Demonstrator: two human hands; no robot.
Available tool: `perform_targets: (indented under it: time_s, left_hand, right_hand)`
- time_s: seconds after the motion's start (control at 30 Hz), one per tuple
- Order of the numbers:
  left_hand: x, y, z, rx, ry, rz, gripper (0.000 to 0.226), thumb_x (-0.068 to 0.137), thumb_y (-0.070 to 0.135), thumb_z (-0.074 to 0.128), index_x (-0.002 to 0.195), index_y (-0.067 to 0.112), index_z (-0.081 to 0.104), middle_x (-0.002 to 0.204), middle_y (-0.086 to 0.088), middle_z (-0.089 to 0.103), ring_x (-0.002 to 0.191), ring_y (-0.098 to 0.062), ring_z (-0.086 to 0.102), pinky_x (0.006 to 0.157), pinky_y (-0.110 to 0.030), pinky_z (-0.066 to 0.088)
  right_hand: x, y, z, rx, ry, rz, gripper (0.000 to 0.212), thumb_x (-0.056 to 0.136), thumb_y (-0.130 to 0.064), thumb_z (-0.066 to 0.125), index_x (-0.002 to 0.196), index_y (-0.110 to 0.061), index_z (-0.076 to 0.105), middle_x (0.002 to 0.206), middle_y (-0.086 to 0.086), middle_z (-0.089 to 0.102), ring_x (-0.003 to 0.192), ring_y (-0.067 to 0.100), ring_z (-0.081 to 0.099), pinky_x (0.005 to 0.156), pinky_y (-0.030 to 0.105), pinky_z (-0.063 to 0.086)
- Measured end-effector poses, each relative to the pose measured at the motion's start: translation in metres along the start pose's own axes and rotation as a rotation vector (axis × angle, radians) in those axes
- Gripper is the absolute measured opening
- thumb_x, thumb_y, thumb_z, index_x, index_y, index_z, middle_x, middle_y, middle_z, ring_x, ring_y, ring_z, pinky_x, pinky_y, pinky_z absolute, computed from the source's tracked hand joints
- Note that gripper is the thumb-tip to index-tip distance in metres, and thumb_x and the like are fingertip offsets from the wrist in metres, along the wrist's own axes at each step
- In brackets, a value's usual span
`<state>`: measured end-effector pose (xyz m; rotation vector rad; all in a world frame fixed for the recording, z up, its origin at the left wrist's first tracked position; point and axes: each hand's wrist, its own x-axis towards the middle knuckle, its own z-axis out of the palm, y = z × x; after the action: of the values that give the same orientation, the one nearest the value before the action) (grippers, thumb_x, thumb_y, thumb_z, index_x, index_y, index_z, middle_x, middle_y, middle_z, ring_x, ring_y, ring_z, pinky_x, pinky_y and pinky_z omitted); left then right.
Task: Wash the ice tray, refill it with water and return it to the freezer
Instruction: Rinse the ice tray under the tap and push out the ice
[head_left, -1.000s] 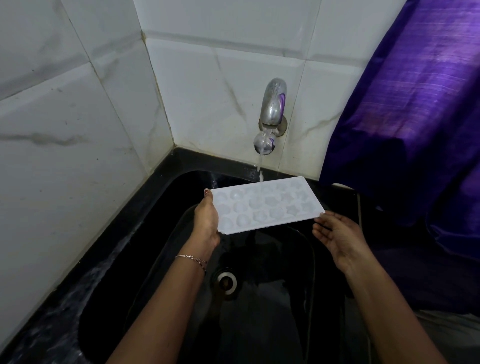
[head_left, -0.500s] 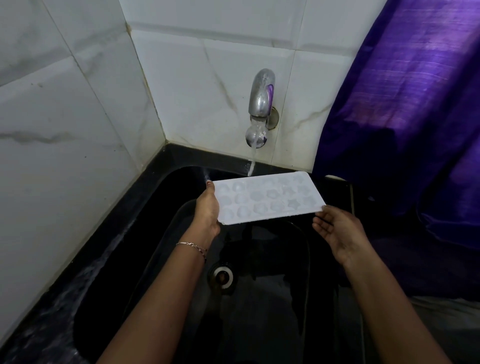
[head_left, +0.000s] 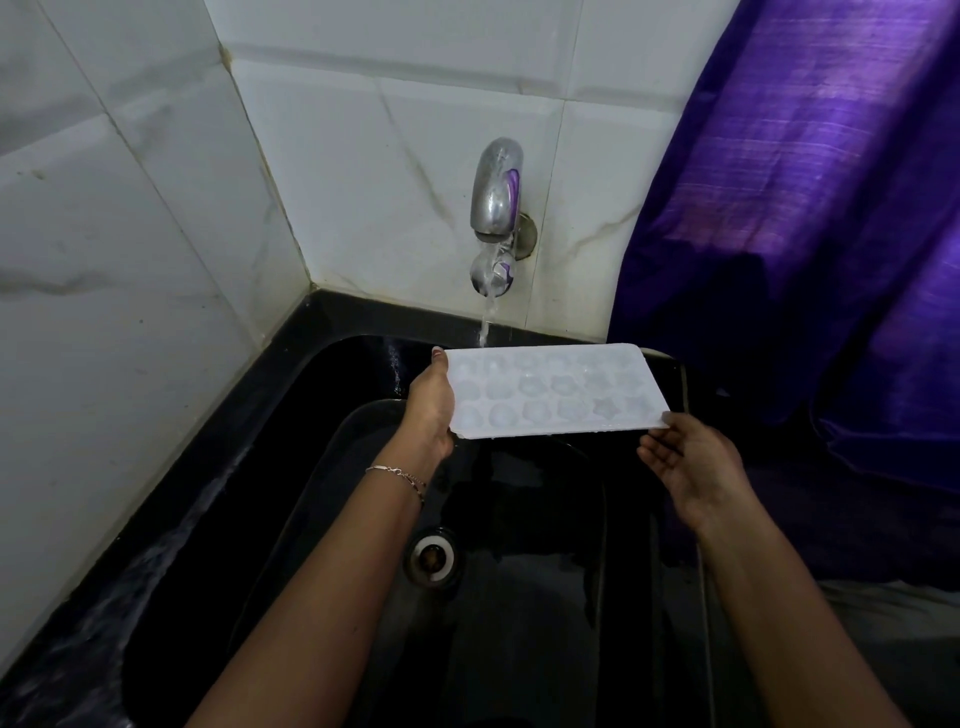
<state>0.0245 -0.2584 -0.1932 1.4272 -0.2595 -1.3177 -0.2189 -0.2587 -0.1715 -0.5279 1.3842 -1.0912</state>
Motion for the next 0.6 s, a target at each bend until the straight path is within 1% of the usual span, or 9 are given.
perform_targets:
  time_s: [0.37,0.53,0.6]
  left_hand:
    - [-0.003,-0.002,0.006,-0.01,-0.025,-0.001,0.052,0.101,0.049,0.034,0.116,0.009,0.063,0.098,-0.008,0.072,0.084,-0.027,0.07,0.061,-0.033,0.056]
    - [-0.011,-0.014,-0.019,-0.039,0.013,-0.01,0.056,0.1,0.053,0.034,0.116,0.009,0.064,0.101,-0.011,0.073,0.085,-0.029,0.072,0.062,-0.035,0.057]
    - [-0.017,-0.023,-0.037,-0.057,0.044,-0.017,0.056,0.1,0.053,0.034,0.115,0.009,0.064,0.1,-0.012,0.073,0.084,-0.03,0.072,0.059,-0.036,0.057]
  right_hand:
    - [0.0,-0.002,-0.005,0.011,0.019,0.005,0.013,0.095,-0.009,0.051,0.083,-0.007,0.058,0.072,0.005,0.054,0.065,0.014,0.055,0.063,0.025,0.05]
    - [-0.007,0.011,0.001,-0.037,-0.021,0.02,0.011,0.095,-0.009,0.051,0.088,-0.006,0.059,0.073,0.005,0.055,0.065,0.015,0.056,0.063,0.026,0.05]
    - [-0.011,0.02,0.004,-0.064,-0.051,0.033,0.012,0.095,-0.009,0.051,0.089,-0.005,0.06,0.073,0.006,0.057,0.066,0.015,0.057,0.063,0.027,0.051]
